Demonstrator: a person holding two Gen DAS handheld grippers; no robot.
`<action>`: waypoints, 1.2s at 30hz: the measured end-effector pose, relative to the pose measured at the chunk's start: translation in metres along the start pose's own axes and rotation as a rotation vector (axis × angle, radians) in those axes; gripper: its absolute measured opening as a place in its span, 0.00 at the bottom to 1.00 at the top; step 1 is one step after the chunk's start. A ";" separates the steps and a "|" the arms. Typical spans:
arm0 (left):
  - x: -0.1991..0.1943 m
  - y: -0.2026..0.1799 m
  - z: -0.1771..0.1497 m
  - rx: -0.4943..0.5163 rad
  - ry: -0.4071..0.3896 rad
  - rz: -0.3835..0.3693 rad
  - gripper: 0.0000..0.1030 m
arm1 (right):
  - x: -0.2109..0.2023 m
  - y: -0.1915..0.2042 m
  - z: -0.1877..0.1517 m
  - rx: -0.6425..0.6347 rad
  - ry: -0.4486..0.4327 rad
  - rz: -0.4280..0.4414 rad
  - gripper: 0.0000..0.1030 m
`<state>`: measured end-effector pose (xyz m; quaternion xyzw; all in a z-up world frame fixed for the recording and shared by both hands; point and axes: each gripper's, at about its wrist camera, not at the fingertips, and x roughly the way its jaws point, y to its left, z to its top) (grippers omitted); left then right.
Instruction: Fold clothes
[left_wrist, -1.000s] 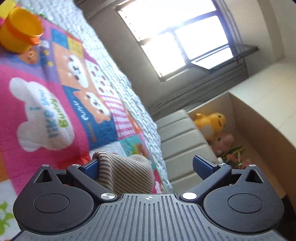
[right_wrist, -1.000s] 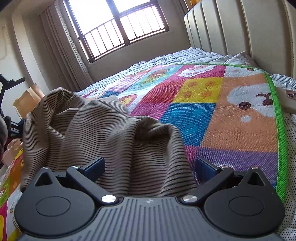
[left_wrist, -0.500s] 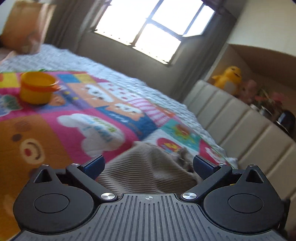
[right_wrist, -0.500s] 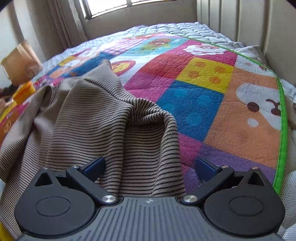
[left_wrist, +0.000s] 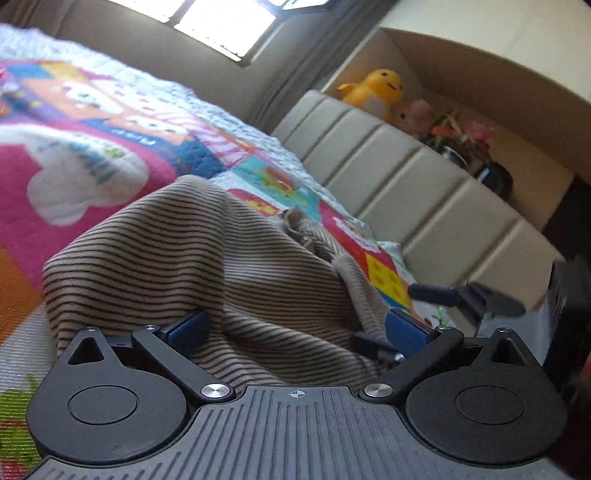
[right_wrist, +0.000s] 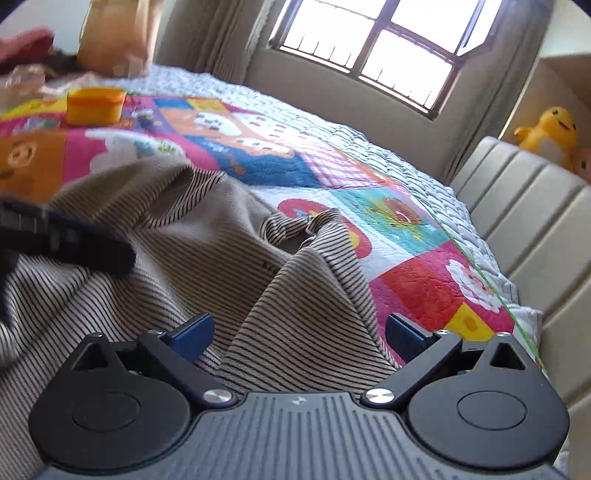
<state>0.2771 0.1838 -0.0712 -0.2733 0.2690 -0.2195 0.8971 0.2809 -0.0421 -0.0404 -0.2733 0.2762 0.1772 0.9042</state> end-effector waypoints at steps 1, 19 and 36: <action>-0.002 0.002 0.001 -0.006 -0.010 0.004 1.00 | 0.006 0.006 -0.002 -0.051 0.009 -0.020 0.94; -0.020 0.024 0.014 -0.083 -0.178 0.261 1.00 | 0.068 -0.179 -0.033 -0.188 0.136 -0.588 0.95; -0.057 -0.020 -0.003 0.054 -0.234 0.353 1.00 | -0.087 -0.080 -0.099 0.049 0.012 0.007 0.66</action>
